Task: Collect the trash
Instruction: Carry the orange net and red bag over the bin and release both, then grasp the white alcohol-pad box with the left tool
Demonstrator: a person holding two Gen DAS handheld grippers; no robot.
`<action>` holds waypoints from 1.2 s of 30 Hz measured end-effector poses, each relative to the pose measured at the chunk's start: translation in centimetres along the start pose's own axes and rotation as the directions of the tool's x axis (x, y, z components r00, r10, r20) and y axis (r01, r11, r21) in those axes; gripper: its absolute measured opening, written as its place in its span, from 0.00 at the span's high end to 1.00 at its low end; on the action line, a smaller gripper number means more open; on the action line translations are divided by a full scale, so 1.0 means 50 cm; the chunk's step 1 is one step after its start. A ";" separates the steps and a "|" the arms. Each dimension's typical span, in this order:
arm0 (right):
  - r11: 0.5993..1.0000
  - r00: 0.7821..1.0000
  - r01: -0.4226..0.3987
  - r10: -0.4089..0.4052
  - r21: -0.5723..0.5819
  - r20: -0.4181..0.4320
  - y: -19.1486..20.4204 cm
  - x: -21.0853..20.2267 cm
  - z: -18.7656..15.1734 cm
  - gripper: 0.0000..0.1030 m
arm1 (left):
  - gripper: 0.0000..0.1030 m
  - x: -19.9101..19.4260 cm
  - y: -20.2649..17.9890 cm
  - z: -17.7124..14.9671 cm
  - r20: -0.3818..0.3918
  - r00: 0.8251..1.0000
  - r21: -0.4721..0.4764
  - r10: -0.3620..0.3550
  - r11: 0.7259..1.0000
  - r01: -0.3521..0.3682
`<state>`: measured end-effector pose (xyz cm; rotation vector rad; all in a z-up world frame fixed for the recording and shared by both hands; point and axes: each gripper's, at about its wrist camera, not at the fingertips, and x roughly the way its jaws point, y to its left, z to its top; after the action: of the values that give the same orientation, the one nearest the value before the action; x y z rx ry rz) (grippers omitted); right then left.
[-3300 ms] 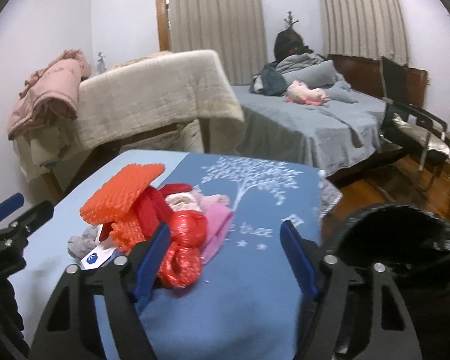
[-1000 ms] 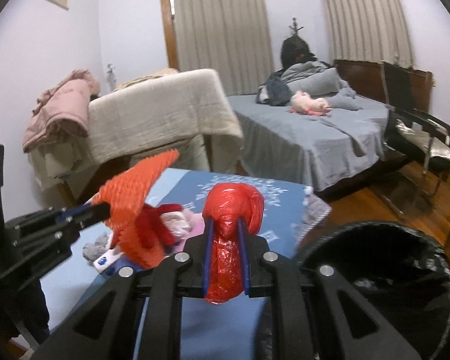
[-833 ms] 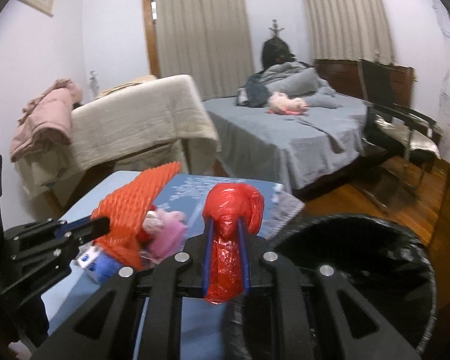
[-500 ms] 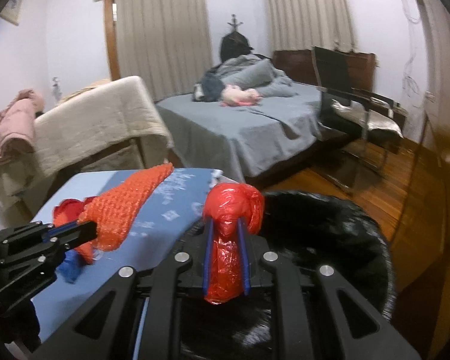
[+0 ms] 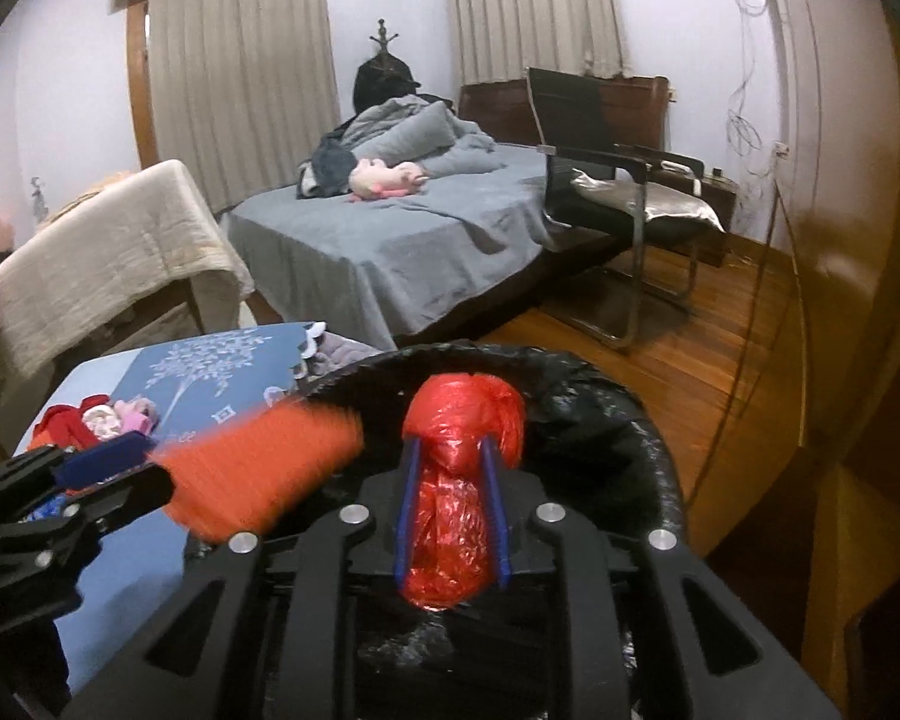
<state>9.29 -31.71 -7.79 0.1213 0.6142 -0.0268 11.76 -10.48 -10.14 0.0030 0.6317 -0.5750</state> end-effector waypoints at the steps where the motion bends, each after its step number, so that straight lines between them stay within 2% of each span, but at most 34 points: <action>1: 1.000 1.000 0.004 -0.004 0.002 0.001 -0.003 -0.001 -0.001 0.73 | 0.51 -0.002 0.002 -0.001 0.001 1.000 -0.001 0.004 1.000 -0.004; 4: 1.000 1.000 0.012 -0.012 0.003 0.014 -0.005 -0.005 0.000 0.56 | 0.43 -0.013 0.017 0.000 0.011 0.999 -0.008 0.031 0.999 -0.031; 5: 1.000 1.000 0.013 -0.013 0.001 0.019 -0.004 -0.006 0.002 0.44 | 0.38 -0.020 0.023 0.000 0.020 0.999 -0.012 0.045 0.999 -0.045; 6: 1.000 0.999 0.017 -0.017 -0.003 0.028 0.001 -0.009 0.003 0.27 | 0.35 -0.030 0.032 0.000 0.033 0.997 -0.018 0.070 0.997 -0.069; 8: 0.999 0.998 0.032 -0.031 -0.012 0.049 0.013 -0.014 0.007 0.08 | 0.26 -0.045 0.045 0.001 0.051 0.993 -0.029 0.105 0.994 -0.104; 9: 0.999 0.997 0.038 -0.037 -0.019 0.064 0.022 -0.018 0.008 0.06 | 0.25 -0.057 0.056 0.001 0.064 0.989 -0.038 0.132 0.991 -0.130; 11: 0.999 0.997 0.029 -0.027 -0.037 0.075 0.041 -0.022 0.011 0.06 | 0.18 -0.077 0.070 0.001 0.083 0.981 -0.052 0.175 0.984 -0.172; 15: 0.998 0.997 -0.017 0.022 -0.063 0.079 0.085 -0.023 0.018 0.06 | 0.15 -0.127 0.111 0.000 0.119 0.954 -0.072 0.276 0.960 -0.269; 21: 0.991 0.993 -0.088 0.095 -0.098 0.071 0.163 -0.010 0.019 0.06 | 0.15 -0.203 0.179 -0.014 0.141 0.897 -0.102 0.418 0.908 -0.407; 29: 0.968 0.978 -0.198 0.206 -0.153 0.037 0.285 0.024 0.005 0.06 | 0.15 -0.280 0.281 -0.045 0.117 0.831 -0.167 0.544 0.835 -0.524; 33: 0.957 0.971 -0.232 0.238 -0.172 0.017 0.333 0.042 -0.003 0.06 | 0.15 -0.299 0.322 -0.072 0.085 0.811 -0.184 0.579 0.809 -0.559; 36: 0.951 0.967 -0.251 0.255 -0.180 -0.001 0.361 0.058 -0.010 0.06 | 0.15 -0.301 0.348 -0.097 0.054 0.807 -0.195 0.589 0.798 -0.570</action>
<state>12.49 -13.68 -7.94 0.0245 0.5724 0.2756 8.03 12.70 -8.58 0.0045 0.5311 0.0817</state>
